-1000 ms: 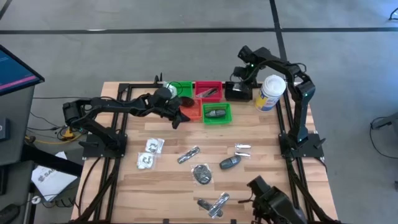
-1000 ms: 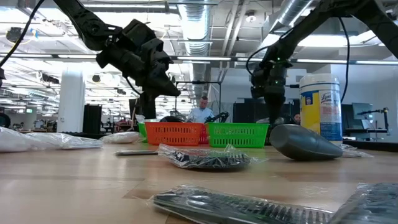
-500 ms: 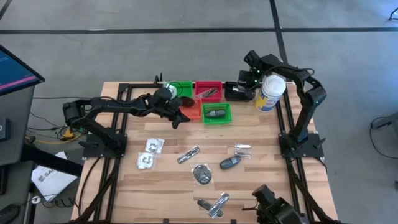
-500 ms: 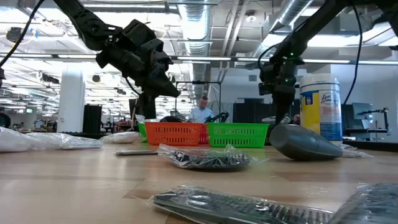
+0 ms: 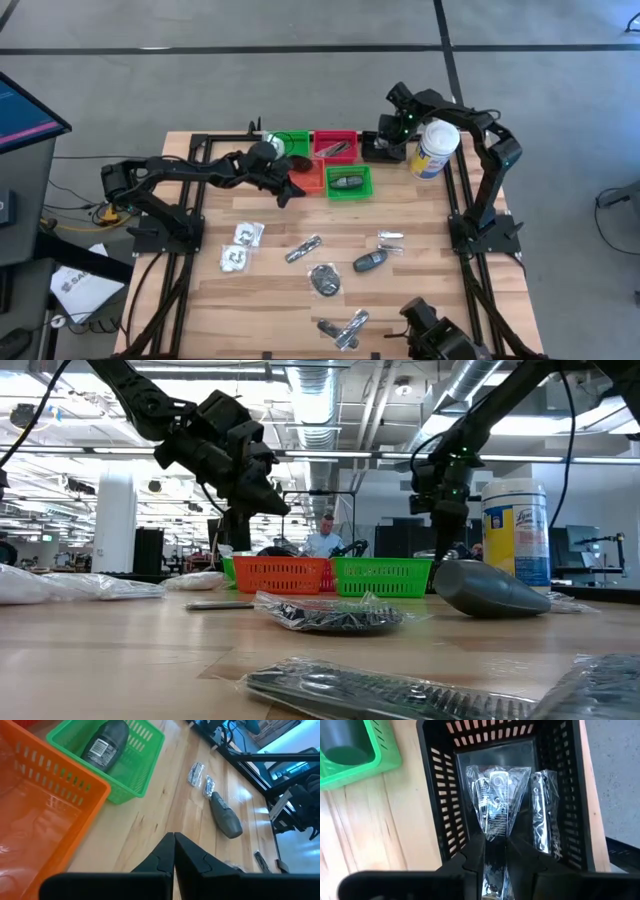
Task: Pick & Place Travel size toiletries
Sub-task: Put the nail cutter into the black bin
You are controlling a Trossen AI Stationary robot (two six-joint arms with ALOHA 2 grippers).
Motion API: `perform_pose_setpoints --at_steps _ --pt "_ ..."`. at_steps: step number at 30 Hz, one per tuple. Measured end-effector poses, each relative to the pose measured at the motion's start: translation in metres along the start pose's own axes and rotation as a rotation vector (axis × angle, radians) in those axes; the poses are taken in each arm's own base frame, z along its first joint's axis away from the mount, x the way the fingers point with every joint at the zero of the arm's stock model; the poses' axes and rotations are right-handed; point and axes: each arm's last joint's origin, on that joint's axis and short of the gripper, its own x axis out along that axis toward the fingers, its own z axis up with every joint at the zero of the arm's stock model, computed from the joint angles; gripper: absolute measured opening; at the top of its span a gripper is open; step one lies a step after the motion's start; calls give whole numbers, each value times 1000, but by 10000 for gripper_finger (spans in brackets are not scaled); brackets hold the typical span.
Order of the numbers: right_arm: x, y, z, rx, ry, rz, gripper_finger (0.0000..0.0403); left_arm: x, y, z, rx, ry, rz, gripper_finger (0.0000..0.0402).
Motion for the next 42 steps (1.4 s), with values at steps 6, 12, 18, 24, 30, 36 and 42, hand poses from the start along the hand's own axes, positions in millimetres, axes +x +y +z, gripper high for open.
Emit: perform_pose_setpoints --at_steps 6,12,18,24,30,36,42 --pt "1 3 1 5 6 6 58 0 0 0 1 -1 1 0" --pt "12 11 -1 -13 34 5 58 0 0 0 5 -1 4 0" --pt "21 13 -9 -6 77 1 58 0 0 0 7 -1 4 0" --pt "23 16 -9 -12 83 8 61 0 0 0 23 -1 4 0" --pt "24 15 -7 -9 70 -3 79 -1 2 1 28 -6 9 0" --pt "24 14 -6 5 59 -25 106 -1 3 1 30 -6 11 0" --pt "24 13 -6 8 84 -59 131 -1 3 1 28 -3 12 0"
